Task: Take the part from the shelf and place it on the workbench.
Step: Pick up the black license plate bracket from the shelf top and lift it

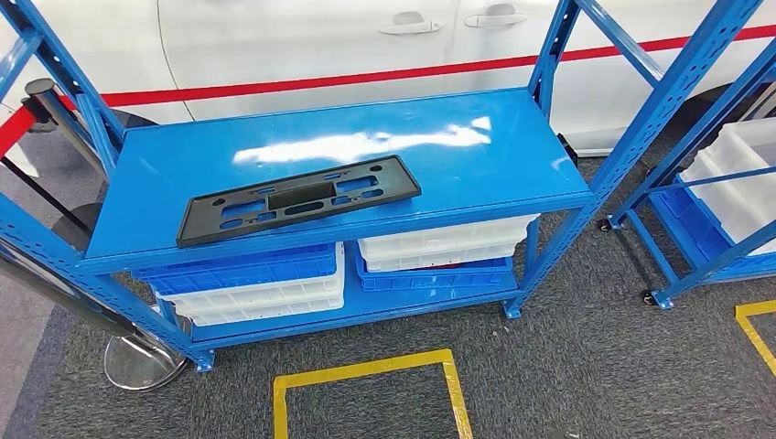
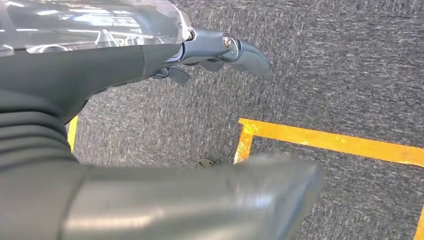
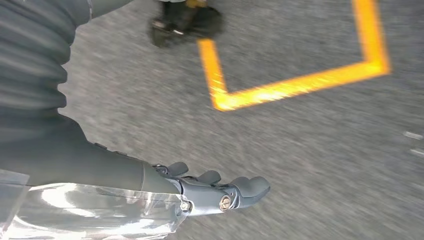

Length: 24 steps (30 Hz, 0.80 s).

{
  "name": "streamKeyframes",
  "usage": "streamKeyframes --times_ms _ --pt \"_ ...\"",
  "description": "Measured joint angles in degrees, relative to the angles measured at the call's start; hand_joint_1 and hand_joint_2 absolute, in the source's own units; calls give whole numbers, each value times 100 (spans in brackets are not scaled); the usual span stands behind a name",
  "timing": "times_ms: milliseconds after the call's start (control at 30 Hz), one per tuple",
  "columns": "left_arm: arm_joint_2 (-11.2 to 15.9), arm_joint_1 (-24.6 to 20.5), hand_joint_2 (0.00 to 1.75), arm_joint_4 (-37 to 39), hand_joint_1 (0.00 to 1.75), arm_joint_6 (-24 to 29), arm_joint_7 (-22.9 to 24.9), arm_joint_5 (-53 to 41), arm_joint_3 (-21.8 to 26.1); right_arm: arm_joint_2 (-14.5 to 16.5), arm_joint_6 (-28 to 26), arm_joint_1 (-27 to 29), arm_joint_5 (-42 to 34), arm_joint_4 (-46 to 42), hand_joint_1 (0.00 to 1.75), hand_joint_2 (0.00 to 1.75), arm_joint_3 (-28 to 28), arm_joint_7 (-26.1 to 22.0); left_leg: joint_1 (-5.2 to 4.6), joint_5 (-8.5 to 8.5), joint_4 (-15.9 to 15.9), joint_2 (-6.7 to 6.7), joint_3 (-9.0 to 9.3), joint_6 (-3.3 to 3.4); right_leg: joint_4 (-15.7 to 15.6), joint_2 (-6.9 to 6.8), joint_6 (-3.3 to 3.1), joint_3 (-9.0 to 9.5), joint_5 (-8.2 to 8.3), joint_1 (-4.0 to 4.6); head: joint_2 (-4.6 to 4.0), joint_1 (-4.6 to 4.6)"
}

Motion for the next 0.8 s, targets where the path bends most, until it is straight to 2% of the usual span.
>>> streamKeyframes --times_ms 367,800 --pt "-105 -17 0 88 0 123 -43 -373 290 60 -58 372 -180 -2035 0 175 666 -578 0 0 0 1 0 0 0 1 0 -1 0 0 -1 -1" --pt "-172 -30 0 150 0 167 -171 -791 519 -68 -454 838 -239 -4417 0 175 2087 -1065 0 0 0 1 0 0 0 1 0 -1 0 0 -1 0"
